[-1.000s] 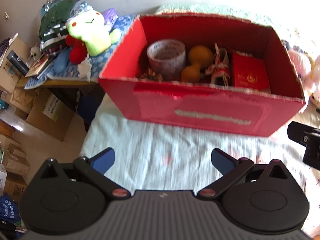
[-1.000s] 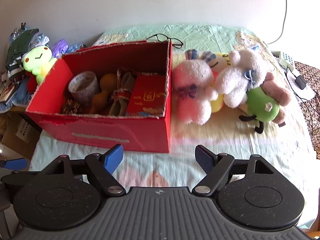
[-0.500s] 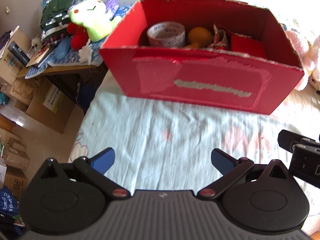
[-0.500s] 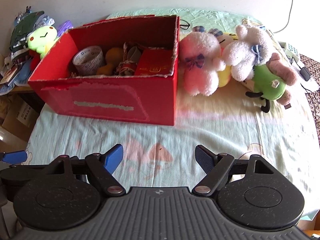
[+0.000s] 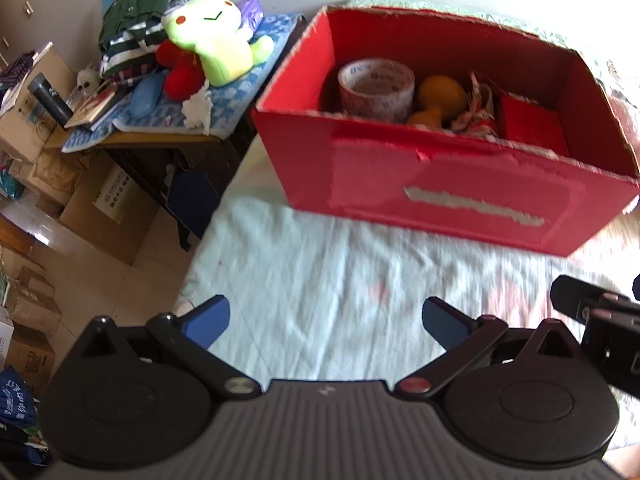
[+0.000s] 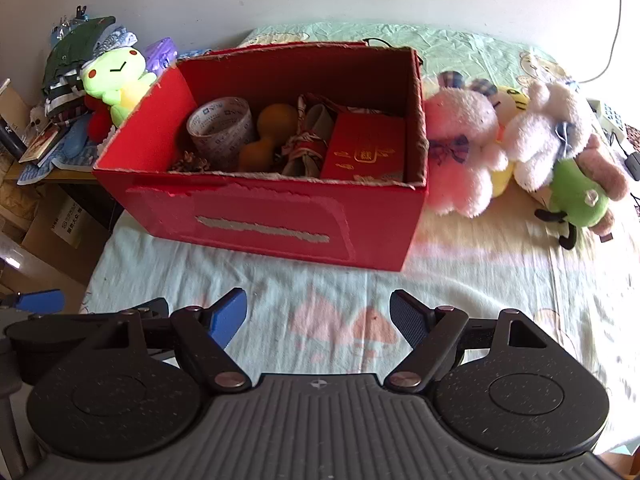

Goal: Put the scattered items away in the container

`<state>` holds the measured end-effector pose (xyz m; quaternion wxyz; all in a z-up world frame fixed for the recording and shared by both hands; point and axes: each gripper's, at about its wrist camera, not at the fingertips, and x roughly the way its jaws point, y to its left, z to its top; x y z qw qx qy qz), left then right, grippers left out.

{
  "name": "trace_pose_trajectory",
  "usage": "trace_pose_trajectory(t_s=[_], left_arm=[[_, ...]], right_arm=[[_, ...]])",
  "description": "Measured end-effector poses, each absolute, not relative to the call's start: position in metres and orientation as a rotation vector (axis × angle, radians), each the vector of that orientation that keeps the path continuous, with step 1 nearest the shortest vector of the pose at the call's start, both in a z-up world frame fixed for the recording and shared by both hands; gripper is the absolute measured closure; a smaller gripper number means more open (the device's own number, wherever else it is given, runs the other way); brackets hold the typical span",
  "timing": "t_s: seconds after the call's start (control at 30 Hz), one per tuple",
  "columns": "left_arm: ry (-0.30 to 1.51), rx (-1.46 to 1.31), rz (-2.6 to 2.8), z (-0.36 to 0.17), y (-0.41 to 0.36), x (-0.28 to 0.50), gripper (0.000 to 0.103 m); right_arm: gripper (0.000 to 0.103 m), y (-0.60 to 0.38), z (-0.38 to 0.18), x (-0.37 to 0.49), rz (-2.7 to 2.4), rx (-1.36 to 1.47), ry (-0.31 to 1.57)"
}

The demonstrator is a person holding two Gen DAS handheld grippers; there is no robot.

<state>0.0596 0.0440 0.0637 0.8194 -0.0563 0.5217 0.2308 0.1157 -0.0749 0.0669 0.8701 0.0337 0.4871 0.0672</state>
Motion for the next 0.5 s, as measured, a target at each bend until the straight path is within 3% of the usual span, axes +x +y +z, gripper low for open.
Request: trace_pose_trajectory(t_s=[0.5], left_arm=[[1.009,-0.094,0.427,0.109,0.075,0.111,0.001]], right_arm=[[0.022,-0.076,0.103,0.164,0.071,0.110,0.899]])
